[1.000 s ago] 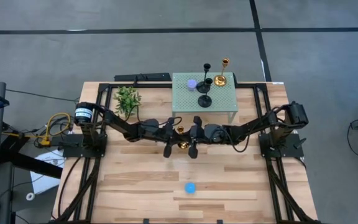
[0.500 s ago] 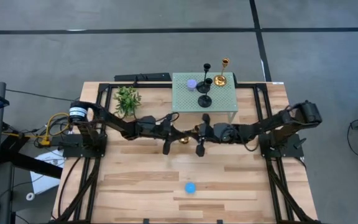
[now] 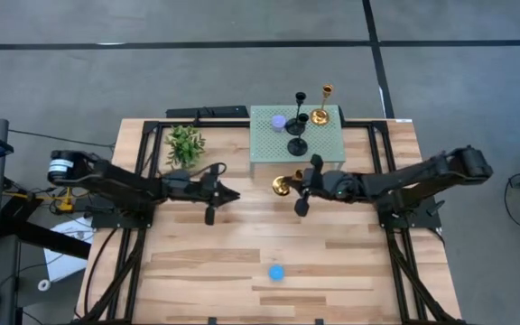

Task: Pick & Place candle stick holders
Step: Align the gold candle holder with the other gold candle holder on the shelf

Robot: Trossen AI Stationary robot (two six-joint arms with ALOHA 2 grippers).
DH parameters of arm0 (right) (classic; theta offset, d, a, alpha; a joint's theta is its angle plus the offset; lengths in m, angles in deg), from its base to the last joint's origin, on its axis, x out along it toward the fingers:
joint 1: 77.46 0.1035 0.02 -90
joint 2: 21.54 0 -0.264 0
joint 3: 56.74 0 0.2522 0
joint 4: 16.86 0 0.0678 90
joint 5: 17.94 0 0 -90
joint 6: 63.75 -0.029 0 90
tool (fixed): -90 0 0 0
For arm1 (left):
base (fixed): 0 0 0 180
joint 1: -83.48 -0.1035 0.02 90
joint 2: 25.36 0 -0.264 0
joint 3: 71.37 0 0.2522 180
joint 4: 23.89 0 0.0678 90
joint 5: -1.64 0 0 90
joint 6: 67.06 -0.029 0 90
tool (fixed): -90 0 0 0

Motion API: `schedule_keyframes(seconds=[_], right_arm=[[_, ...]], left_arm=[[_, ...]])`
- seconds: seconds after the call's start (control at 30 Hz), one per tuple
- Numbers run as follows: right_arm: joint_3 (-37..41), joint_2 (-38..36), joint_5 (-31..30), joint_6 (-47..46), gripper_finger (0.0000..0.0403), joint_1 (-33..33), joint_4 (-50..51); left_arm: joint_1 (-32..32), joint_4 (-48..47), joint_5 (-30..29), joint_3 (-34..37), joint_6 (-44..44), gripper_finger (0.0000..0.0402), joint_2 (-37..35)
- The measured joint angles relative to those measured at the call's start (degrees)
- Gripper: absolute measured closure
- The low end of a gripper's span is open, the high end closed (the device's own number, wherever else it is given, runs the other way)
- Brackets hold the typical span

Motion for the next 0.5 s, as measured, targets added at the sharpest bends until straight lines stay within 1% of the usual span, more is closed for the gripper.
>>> schedule_keyframes(seconds=[0.13,0.3,0.43,0.5], right_arm=[[-1.95,-7.29,0.22,-4.19,0.0401,0.22,11.55],[-8.37,-13.54,-1.29,-6.02,0.0401,2.01,27.36],[-15.92,-15.35,-6.85,-9.9,0.0401,2.72,45.9],[-19.16,-15.36,-9.08,-10.12,0.0401,2.06,53.08]], left_arm=[[0.0,0.47,-1.4,3.33,0.08,0.036,-5.46],[-0.02,0.05,-2.75,4.52,0.19,0.036,-7.87],[-0.02,-0.33,-4.09,4.73,0.19,0.036,-7.81],[-0.02,0.32,-4.37,4.74,0.19,0.036,-7.65]])
